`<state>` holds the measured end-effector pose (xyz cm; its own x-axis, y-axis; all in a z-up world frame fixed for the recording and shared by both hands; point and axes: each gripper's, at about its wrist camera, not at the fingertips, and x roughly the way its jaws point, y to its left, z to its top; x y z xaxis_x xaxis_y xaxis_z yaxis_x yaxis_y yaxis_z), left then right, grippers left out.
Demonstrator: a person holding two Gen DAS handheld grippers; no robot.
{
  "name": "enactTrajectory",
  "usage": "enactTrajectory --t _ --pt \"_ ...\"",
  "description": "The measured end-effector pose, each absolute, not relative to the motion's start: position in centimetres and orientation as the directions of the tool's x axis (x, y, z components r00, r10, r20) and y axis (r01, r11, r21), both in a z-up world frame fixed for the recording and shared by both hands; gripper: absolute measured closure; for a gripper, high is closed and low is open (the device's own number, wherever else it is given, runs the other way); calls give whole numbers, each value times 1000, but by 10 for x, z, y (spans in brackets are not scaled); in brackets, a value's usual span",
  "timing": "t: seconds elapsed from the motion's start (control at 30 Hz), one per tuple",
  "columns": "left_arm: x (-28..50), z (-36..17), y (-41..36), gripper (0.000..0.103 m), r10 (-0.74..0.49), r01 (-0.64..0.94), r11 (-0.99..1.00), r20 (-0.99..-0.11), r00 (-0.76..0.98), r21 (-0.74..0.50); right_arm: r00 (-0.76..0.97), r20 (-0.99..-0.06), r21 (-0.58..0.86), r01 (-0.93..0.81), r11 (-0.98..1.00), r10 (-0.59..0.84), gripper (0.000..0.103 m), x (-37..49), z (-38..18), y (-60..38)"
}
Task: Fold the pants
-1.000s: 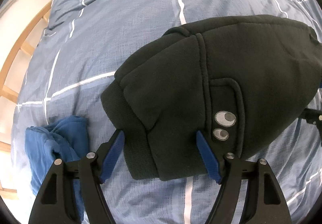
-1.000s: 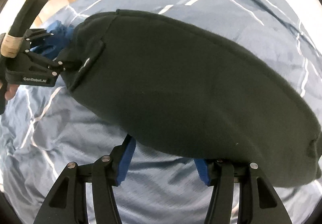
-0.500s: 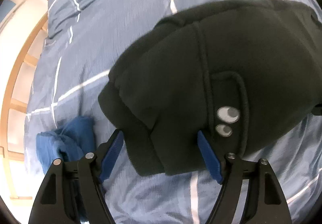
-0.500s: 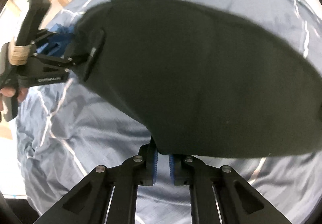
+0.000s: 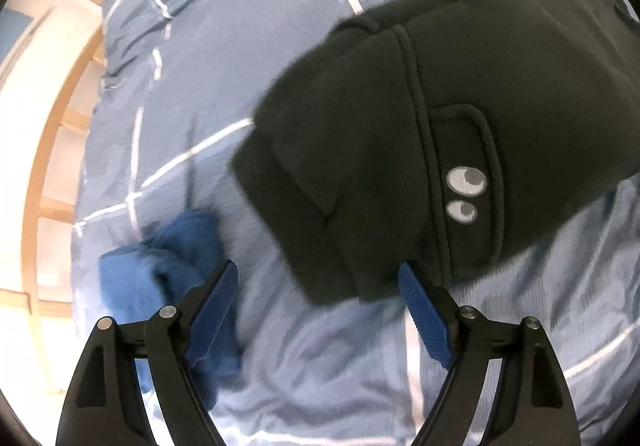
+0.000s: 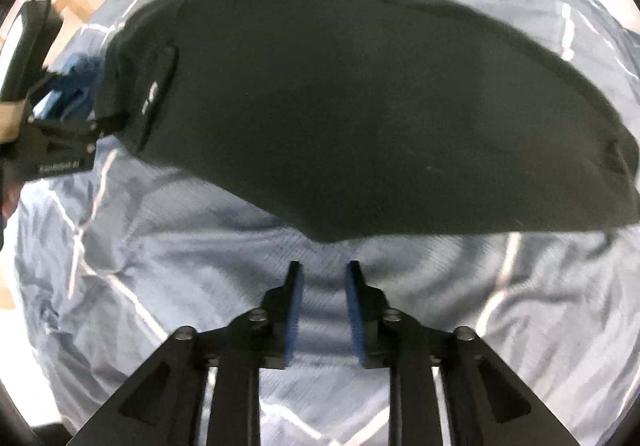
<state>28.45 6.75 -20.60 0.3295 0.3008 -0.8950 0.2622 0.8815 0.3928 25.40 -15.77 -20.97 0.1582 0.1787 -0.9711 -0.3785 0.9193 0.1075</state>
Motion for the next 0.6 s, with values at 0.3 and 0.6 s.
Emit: enactTrajectory --t 0.3,0.6 --pt "254 -119 59 17 151 194 947 -889 432 255 359 -918 74 -264 962 169 51 226 -133 -185" --pt "251 -84 -17 17 14 268 944 -833 553 194 543 -829 114 -68 991 133 39 234 -93 -258"
